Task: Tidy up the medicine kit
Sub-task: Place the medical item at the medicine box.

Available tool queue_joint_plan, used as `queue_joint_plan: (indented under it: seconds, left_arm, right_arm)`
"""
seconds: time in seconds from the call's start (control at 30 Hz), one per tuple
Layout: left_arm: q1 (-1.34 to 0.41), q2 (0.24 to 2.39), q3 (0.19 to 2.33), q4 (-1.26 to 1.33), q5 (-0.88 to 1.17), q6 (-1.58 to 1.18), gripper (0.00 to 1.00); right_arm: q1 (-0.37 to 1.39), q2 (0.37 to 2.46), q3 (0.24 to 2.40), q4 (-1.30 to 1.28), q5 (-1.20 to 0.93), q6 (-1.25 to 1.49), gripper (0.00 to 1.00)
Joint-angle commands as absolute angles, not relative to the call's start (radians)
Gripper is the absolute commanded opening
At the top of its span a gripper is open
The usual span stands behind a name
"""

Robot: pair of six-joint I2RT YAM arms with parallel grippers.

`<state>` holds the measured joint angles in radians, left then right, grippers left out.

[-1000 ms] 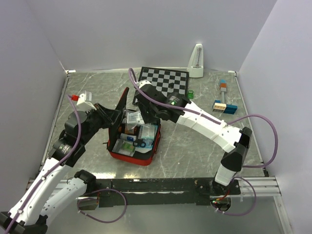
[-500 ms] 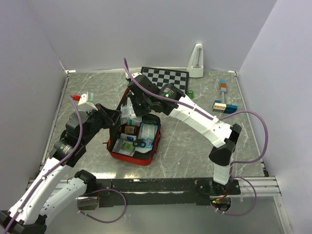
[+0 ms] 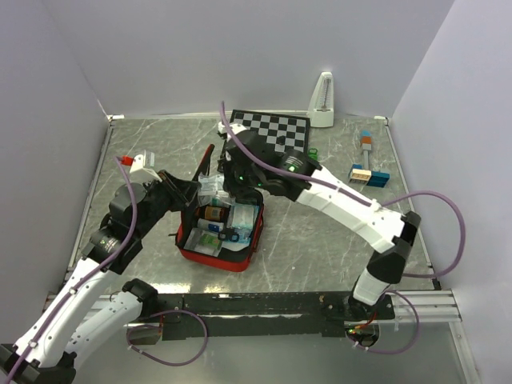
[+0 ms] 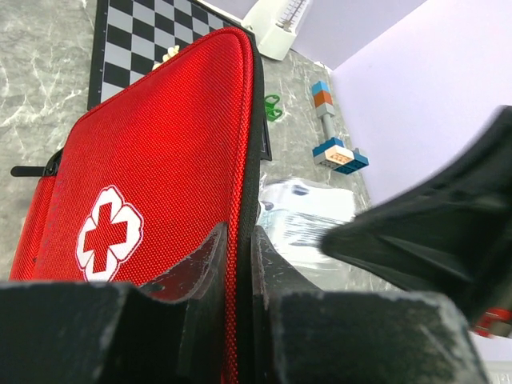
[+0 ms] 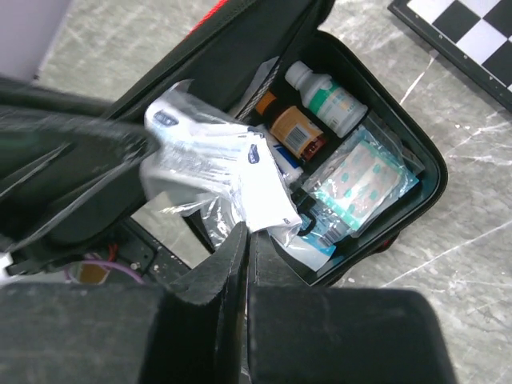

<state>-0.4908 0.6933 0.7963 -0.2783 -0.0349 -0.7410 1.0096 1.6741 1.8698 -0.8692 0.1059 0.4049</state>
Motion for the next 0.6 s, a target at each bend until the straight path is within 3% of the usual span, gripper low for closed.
queue_joint_plan:
  seconds: [0.0, 0.57]
  left_arm:
    - [-0.494, 0.724, 0.762, -0.27, -0.06, -0.715, 0.01]
    - [-0.495, 0.756, 0.767, -0.259, -0.063, -0.727, 0.01]
  right_arm:
    - [1.023, 1.559, 1.832, -0.723, 0.064, 0.429, 0.0]
    - [1.022, 1.502, 1.737, -0.557, -0.135, 0.465, 0.0]
